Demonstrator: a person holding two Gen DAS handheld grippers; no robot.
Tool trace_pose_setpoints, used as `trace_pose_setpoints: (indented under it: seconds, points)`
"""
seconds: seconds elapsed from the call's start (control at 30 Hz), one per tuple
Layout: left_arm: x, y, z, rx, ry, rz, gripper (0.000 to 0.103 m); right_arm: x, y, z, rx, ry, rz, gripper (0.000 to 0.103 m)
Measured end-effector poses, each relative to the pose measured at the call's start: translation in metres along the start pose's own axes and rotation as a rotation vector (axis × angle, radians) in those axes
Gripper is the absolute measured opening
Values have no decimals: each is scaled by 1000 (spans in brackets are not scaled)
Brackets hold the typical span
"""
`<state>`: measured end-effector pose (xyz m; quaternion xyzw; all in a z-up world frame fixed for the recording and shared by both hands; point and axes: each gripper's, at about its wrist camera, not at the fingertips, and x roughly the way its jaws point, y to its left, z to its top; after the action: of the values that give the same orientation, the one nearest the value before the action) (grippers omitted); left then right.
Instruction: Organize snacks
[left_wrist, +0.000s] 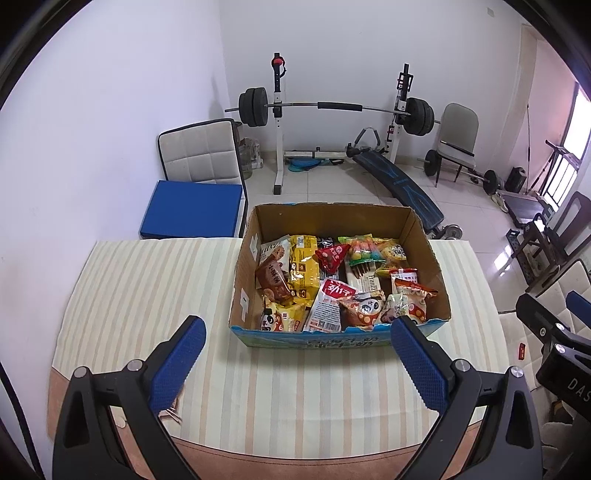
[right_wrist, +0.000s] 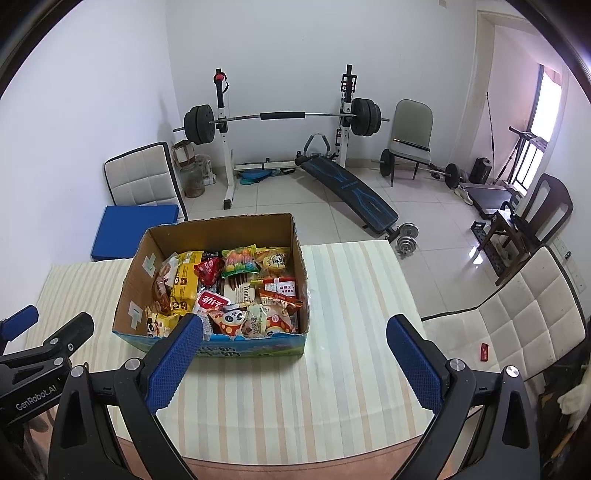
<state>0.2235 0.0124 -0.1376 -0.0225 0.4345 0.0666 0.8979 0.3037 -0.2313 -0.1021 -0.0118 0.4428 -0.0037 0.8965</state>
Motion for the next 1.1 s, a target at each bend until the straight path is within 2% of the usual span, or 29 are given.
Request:
trace_pose_setpoints:
  seconds: [0.57,1.1]
  points:
    - [-11,-2,0,4,-20,-6,103,-2,-2,-12,-3,-2,4,102]
    - [-19,-6,1,12,-29,-18,103,-8,0,-8,-5,-16,7,102]
